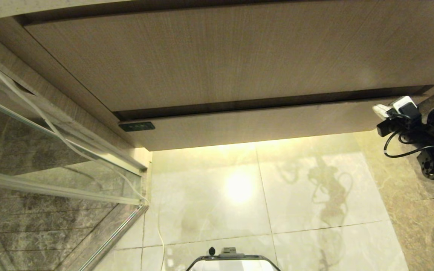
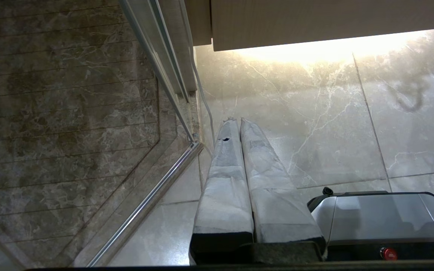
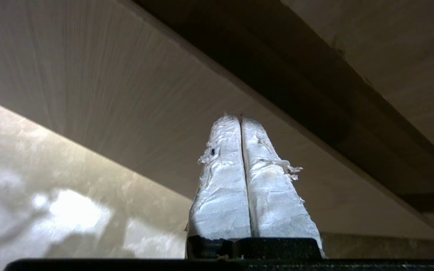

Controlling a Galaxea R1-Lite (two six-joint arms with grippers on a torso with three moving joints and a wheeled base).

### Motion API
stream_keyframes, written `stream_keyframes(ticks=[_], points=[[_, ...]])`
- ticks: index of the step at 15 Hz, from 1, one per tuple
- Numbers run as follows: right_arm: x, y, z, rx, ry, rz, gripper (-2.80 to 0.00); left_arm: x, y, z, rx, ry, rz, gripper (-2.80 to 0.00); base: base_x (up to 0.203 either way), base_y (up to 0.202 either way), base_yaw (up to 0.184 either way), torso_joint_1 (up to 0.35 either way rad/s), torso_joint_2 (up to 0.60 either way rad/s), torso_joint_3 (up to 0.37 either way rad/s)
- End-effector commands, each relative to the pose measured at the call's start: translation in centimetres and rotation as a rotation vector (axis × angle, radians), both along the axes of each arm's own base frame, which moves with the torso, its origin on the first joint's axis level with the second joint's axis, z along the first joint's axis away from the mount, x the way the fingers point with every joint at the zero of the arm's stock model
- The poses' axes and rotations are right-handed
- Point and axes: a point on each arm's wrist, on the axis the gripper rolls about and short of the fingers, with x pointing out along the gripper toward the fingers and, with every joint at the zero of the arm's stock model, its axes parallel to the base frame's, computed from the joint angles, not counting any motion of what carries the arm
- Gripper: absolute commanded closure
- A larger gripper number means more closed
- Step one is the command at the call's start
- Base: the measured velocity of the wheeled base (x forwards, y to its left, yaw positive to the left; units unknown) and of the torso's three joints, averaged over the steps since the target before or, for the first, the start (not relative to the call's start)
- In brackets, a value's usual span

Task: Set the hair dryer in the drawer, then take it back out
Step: Close the drawer

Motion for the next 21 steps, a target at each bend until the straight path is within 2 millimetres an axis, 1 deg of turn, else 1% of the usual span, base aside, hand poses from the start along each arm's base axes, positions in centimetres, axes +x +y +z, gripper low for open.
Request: stream_keyframes(ticks=[1, 6, 12, 17, 21], points=[[0.7, 0.1, -0.9, -0.004, 0.001, 0.008, 0.00, 0.0, 0.0, 0.0, -0.001, -0.001, 0.002, 0.00, 0.000, 0.000, 0.000, 0.000, 0.00, 0.000], [1.6, -0.3, -1.2, -0.020, -0.040, 0.008, 0.00, 0.0, 0.0, 0.0, -0.001, -0.001, 0.000, 0.00, 0.000, 0.000, 0.000, 0.000, 0.00, 0.000], [2.7, -0.6, -2.0, -0.034, -0.078, 0.009, 0.00, 0.0, 0.0, 0.0, -0.001, -0.001, 0.000, 0.00, 0.000, 0.000, 0.000, 0.000, 0.00, 0.000], [3.6, -1.1, -2.0, -0.044, -0.112, 0.007, 0.00, 0.0, 0.0, 0.0, -0.001, -0.001, 0.002, 0.00, 0.000, 0.000, 0.000, 0.000, 0.00, 0.000], [4.2, -1.3, -2.8, -0.046, -0.118, 0.009, 0.00, 0.0, 0.0, 0.0, -0.001, -0.001, 0.000, 0.00, 0.000, 0.000, 0.000, 0.000, 0.00, 0.000]])
